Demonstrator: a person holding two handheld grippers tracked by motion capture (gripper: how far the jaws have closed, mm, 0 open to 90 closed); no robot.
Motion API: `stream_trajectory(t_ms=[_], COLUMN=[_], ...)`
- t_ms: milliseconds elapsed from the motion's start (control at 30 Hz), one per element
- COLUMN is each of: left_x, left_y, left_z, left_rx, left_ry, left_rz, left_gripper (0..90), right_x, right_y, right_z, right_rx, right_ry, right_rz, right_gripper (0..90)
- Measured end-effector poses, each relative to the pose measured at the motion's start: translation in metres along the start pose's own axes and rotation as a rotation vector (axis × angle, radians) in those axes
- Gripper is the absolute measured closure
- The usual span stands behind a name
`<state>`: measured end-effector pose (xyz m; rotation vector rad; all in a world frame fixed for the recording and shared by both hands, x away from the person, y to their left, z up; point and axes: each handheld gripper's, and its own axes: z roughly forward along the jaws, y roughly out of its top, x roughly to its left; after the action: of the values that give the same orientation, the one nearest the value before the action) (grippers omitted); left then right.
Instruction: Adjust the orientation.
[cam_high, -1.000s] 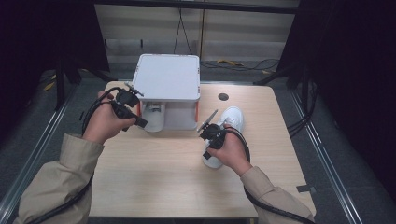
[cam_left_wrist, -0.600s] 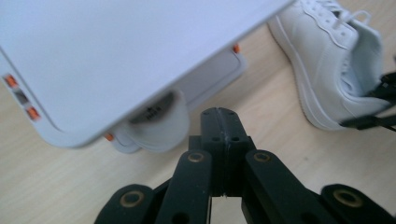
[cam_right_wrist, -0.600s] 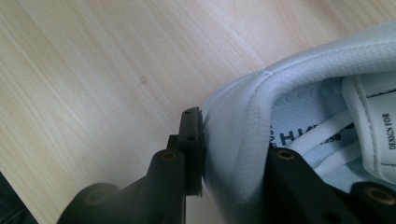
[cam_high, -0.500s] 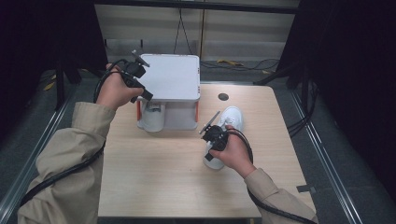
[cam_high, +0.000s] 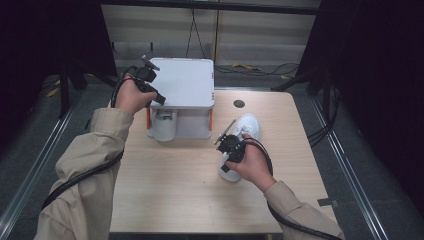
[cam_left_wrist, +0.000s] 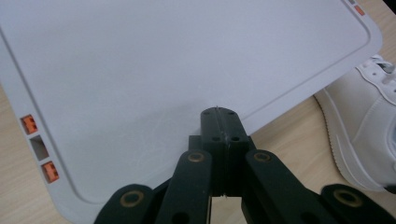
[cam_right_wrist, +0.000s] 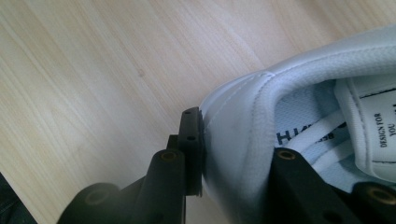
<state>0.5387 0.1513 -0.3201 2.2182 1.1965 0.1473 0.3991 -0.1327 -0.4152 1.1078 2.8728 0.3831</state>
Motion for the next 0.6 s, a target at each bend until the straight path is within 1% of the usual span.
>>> stream_trajectory(t_ms=[33,167,233,333,367,400,433,467,500,567,600], left_x=[-0.001,-0.007,-0.006,-0.006,-0.006,-0.007,-0.008,-0.009,-0.01,-0.01,-0.01], left_y=[0.001,0.003,0.003,0.002,0.002,0.002,0.002,0.003,0.003,0.002,0.002], left_z=[0.0,0.0,0.001,0.001,0.001,0.001,0.001,0.001,0.002,0.002,0.002], left_rx=[0.007,0.033,0.024,0.018,0.018,0.019,0.023,0.024,0.025,0.02,0.016], left_ry=[0.002,0.024,0.019,0.017,0.017,0.024,0.026,0.031,0.034,0.034,0.031], left_rz=[0.001,0.029,0.016,0.012,0.012,0.011,0.018,0.018,0.015,0.021,0.021], left_gripper=[90.0,90.0,90.0,90.0,90.0,90.0,90.0,90.0,90.0,90.0,90.0], right_x=[0.0,0.004,0.01,0.02,0.02,0.028,0.031,0.035,0.039,0.046,0.05], right_y=[-0.001,-0.001,0.0,0.0,0.0,0.0,0.0,0.001,0.001,0.003,0.004], right_z=[-0.001,-0.004,-0.007,-0.011,-0.011,-0.013,-0.014,-0.015,-0.015,-0.017,-0.018], right_rx=[0.005,0.011,0.021,0.022,0.022,0.02,0.021,0.019,0.018,0.02,0.021], right_ry=[-0.003,-0.01,-0.007,-0.002,-0.002,0.002,0.003,0.0,-0.003,-0.008,-0.006], right_rz=[-0.008,-0.042,-0.049,-0.074,-0.074,-0.098,-0.105,-0.117,-0.138,-0.169,-0.175], right_gripper=[74.6,74.3,73.9,73.6,73.6,73.4,73.2,73.1,73.2,73.1,72.9])
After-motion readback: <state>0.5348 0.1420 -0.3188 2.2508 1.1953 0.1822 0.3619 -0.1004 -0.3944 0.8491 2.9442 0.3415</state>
